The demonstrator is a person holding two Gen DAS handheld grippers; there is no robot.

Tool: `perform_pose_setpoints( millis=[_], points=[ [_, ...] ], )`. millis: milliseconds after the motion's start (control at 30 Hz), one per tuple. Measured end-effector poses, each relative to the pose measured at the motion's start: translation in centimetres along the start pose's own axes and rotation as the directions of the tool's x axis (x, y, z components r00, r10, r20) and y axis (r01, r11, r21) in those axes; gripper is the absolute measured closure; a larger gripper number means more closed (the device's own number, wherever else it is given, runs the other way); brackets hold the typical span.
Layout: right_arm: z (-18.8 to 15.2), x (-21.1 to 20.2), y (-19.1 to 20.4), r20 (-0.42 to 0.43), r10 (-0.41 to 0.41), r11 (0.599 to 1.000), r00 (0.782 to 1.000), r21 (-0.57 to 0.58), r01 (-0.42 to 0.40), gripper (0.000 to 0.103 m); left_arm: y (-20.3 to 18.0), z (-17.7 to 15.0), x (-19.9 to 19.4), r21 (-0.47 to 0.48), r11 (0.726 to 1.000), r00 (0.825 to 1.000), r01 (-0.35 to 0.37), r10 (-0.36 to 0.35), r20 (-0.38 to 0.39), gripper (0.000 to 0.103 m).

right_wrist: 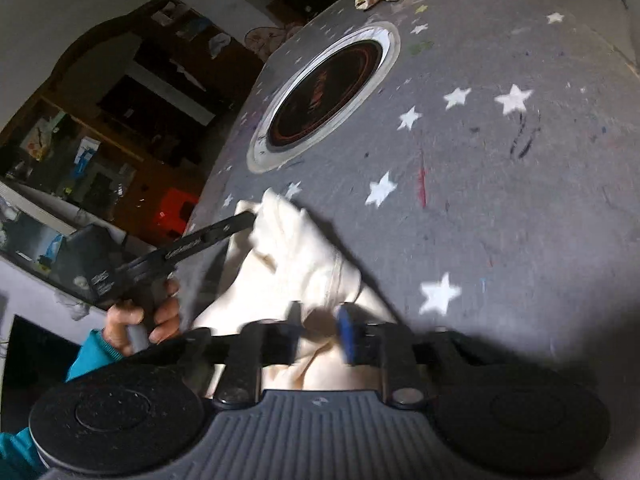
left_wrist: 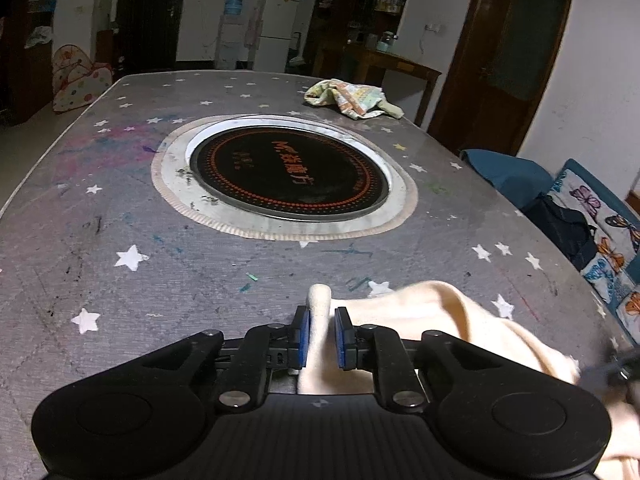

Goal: Fold clothes

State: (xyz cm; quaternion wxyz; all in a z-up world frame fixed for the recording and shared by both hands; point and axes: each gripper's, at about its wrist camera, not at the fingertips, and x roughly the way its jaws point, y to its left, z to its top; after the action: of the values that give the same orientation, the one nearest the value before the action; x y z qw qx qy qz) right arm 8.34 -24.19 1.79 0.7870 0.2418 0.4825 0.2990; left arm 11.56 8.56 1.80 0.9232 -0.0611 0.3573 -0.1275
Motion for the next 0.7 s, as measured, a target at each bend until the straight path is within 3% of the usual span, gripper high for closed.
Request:
perform_pose_setpoints(
  millis=[67,200,367,500,567,700],
  points=[
    [0.4,0.0,0.4,0.022,-0.009,1.000,1.000,-0.026,0.009,0.101,0.0,0.1,-0.6,0.014,1.000,1.000,0.010,-0.010,0.020,0.092],
    [1.1,-2.4,3.7,0.138,-0.021,0.976,0.990,-0.210,0.050,0.103,0.2,0.3,-2.0,0.027,0.999,0.998,0.025,-0.027,0.062,0.093],
    [0.7,-5.0,7.0,0.198,-0.017,0.930,0.980,-0.356,0.088,0.101,0.4,0.1,-3.6,0.036,0.999,0.995,0.021,-0.024,0.094,0.095],
    [-0.6,-4.0,6.9,0.110,-0.048,0.934,0.993,-0.348,0.083,0.096,0.4,-0.2,-5.1,0.036,0.999,0.992,0.031,-0.035,0.123,0.095],
    [-1.5,-3.0,6.7,0.068,-0.064,0.942,0.996,-0.324,0.083,0.076,0.4,-0.3,-5.9,0.038,0.999,0.990,0.034,-0.039,0.138,0.095],
    [-2.5,-1.4,7.1,0.035,-0.090,0.944,0.995,-0.315,0.096,0.068,0.3,-0.3,-6.9,0.041,0.998,0.986,0.036,-0.042,0.161,0.095]
  ],
)
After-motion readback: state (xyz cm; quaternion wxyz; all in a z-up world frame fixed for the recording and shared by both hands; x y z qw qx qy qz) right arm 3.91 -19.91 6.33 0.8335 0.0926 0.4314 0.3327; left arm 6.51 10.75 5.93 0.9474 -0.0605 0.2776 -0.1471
